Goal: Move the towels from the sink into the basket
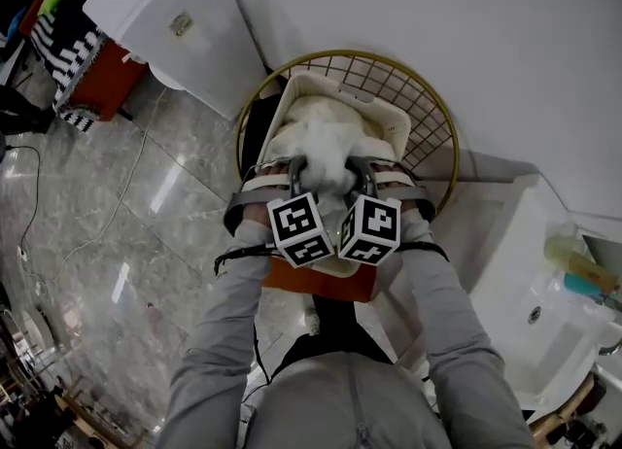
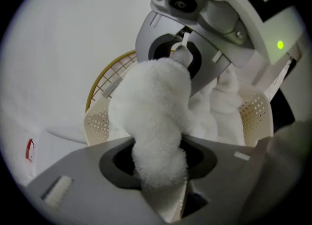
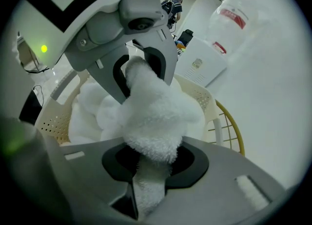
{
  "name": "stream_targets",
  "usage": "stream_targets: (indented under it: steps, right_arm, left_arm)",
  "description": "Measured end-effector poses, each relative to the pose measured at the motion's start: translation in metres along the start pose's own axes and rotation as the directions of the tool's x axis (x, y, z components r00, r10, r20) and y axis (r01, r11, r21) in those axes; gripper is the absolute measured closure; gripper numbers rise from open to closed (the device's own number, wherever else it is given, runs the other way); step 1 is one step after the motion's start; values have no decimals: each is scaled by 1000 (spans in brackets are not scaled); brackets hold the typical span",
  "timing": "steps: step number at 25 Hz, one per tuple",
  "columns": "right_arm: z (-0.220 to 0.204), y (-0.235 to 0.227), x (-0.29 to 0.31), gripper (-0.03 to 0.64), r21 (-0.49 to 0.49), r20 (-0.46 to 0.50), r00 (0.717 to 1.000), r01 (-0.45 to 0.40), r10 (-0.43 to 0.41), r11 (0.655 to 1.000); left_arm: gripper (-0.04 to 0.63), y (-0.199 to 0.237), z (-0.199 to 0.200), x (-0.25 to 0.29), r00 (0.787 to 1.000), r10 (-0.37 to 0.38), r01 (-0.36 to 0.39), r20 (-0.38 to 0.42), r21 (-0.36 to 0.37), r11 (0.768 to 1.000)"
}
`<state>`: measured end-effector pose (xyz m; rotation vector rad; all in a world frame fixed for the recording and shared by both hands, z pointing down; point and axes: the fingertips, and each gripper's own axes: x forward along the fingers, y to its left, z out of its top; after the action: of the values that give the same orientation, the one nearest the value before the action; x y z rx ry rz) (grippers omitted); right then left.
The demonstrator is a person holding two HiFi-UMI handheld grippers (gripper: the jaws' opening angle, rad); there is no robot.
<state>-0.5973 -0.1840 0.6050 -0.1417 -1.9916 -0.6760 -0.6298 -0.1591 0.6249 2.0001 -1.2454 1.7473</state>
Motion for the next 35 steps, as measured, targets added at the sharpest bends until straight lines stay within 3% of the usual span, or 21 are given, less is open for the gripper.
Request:
stream_targets:
  steps: [7, 12, 15, 19, 23, 28, 35]
  right_arm:
    - [-4, -2, 9, 512, -20, -13, 1000, -12, 12, 1000]
    - [-5, -5, 4, 471, -25, -22, 999, 26, -27, 999]
    - [-4, -7, -2, 457, 9, -24, 999, 28, -28, 1000]
    - [-6, -6, -17, 433, 125, -17, 999, 40, -39, 991]
    - [-4, -6, -40, 405, 214, -1, 997, 72, -73, 974]
    - [5, -1, -76, 403, 255, 27, 992, 113, -123, 960]
    - [26, 16, -139, 405, 396, 147, 962, 157, -232, 905]
  left_arm:
    - [353, 2, 0, 8, 1000, -15, 15, 9, 12, 1000]
    - [314, 4, 1, 4, 1000, 2, -2, 16, 16, 1000]
    - [270, 7, -1, -7, 999, 16, -15, 40, -28, 999]
    - [238, 6, 0, -31, 994, 36, -22, 104, -132, 991]
    - [230, 9, -3, -66, 983, 84, -43, 164, -242, 969]
    - [230, 10, -3, -117, 954, 172, -72, 244, -370, 926]
    - [230, -3, -12, -192, 906, 330, -182, 266, -459, 870]
